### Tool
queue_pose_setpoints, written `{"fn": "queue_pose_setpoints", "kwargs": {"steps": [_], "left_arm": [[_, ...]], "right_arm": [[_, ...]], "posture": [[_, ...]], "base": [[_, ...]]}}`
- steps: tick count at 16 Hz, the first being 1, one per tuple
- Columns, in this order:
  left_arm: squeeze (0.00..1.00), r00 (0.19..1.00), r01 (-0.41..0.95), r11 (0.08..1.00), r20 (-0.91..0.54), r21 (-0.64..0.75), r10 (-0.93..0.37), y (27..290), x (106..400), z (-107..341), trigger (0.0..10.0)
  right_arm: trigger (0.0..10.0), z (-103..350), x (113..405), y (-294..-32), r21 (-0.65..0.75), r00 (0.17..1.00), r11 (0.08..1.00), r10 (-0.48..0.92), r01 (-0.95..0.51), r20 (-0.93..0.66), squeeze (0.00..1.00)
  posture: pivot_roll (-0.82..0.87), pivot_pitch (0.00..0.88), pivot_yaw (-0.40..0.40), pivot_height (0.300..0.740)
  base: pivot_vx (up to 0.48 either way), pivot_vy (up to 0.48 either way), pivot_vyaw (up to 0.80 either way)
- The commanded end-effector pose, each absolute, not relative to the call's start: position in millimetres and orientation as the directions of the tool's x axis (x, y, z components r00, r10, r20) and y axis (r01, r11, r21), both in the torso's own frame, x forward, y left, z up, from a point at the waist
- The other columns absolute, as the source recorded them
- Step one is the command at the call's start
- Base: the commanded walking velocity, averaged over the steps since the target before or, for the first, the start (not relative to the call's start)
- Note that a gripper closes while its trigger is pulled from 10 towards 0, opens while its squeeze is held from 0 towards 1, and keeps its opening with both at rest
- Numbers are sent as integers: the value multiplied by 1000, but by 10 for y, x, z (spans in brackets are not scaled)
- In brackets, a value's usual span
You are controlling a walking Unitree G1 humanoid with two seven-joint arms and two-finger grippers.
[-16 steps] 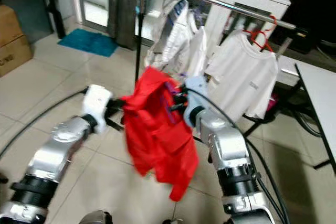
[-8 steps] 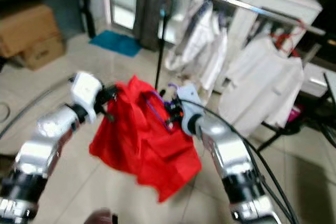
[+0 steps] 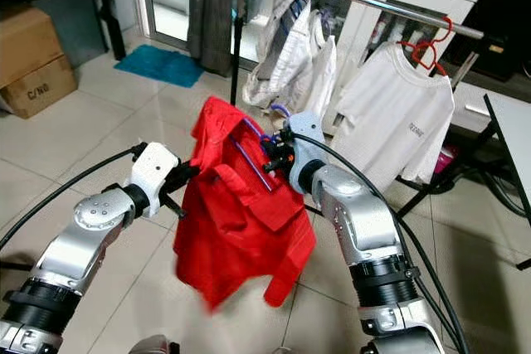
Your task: Hang hanger
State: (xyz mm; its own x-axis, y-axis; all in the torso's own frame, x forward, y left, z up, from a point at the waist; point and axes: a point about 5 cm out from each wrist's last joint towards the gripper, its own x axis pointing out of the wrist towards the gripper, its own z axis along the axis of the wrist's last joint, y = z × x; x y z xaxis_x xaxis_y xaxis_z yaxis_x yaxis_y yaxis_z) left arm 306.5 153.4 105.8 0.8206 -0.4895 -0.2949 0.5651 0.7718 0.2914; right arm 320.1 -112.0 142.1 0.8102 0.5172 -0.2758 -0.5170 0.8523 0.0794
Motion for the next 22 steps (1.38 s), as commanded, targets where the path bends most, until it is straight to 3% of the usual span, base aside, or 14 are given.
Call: {"fn": "queue_pose_setpoints", "kwargs": {"steps": [1, 2, 5, 10, 13, 15, 16, 17, 20, 21, 22], "left_arm": [[0, 826, 555, 786, -296, 274, -480, 1567, 3069, 1058, 10000], [1000, 823, 559, 793, -281, 242, -494, 1576, 3063, 1082, 10000], [1000, 786, 608, 765, -296, 211, -543, 1607, 2982, 1076, 10000], [1000, 760, 644, 724, -313, 247, -569, 2021, 2823, 1194, 10000], [1000, 788, 614, 734, -275, 291, -550, 2283, 2797, 1417, 10000], [1000, 816, 577, 736, -243, 353, -524, 2544, 2790, 1666, 10000], [1000, 825, 565, 737, -243, 370, -511, 2620, 2790, 1729, 10000], [1000, 833, 553, 749, -232, 365, -502, 2654, 2798, 1769, 10000], [1000, 876, 483, 837, -127, 256, -466, 2475, 2856, 1758, 10000], [0, 877, 481, 857, -101, 183, -471, 2288, 2829, 1674, 10000], [0, 875, 483, 862, -83, 151, -476, 2214, 2802, 1644, 10000]], "right_arm": [[10000, 1537, 3251, -1149, 79, 827, 855, 516, -512, -224, 0], [10000, 1543, 3251, -1143, 83, 824, 852, 522, -517, -220, 0], [10000, 1562, 3255, -1159, 84, 819, 844, 534, -529, -210, 0], [10000, 1616, 3224, -1289, 7, 754, 779, 609, -627, -246, 0], [10000, 1630, 3157, -1406, -54, 682, 702, 668, -711, -299, 0], [10000, 1686, 2986, -1462, -71, 525, 536, 781, -842, -338, 0], [10000, 1731, 2949, -1463, -34, 493, 508, 814, -861, -309, 0], [10000, 1743, 2963, -1471, -30, 504, 521, 807, -853, -307, 0], [10000, 1602, 3117, -1501, -76, 679, 700, 652, -710, -337, 0], [10000, 1491, 3169, -1551, -47, 784, 821, 524, -569, -332, 0], [10000, 1438, 3166, -1571, -23, 815, 859, 477, -512, -331, 0]], "posture": [[25, 0, -132, 740], [27, 0, -133, 740], [29, 0, -130, 740], [32, 0, -126, 740], [36, 0, -125, 740], [38, 0, -124, 740], [41, 0, -125, 740], [42, 0, -124, 740], [40, 0, -118, 740], [40, 0, -116, 740], [37, 0, -111, 740]], "base": [[0, 0, 0], [0, 0, 0], [0, 0, 0], [0, 0, 0], [0, 0, 0], [0, 0, 0], [0, 0, 0], [0, 0, 0], [0, 0, 0], [0, 0, 0], [0, 0, 0]]}}
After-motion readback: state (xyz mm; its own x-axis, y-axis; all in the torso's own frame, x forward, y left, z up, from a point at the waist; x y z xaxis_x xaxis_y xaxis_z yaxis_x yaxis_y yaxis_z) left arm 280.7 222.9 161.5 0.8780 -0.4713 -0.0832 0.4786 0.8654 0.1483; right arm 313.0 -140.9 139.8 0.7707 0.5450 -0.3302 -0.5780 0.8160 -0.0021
